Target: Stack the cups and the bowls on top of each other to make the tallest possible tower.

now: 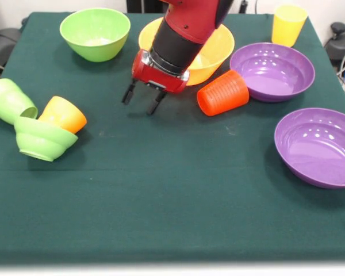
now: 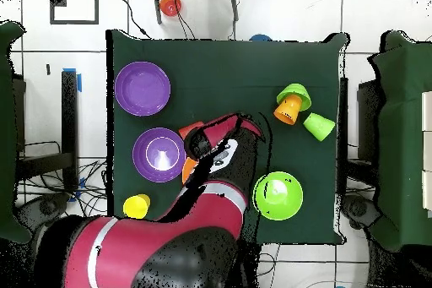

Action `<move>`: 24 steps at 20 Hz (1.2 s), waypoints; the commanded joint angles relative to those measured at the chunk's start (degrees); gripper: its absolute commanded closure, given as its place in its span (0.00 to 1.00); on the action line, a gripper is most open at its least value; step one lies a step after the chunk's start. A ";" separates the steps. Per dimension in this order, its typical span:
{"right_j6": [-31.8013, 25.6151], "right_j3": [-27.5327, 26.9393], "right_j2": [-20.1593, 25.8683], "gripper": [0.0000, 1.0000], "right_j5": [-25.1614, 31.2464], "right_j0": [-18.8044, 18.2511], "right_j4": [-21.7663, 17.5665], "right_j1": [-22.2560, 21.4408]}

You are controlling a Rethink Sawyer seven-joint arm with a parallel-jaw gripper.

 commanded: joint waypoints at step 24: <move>3.09 -0.85 2.28 0.00 -1.07 -1.66 4.78 4.64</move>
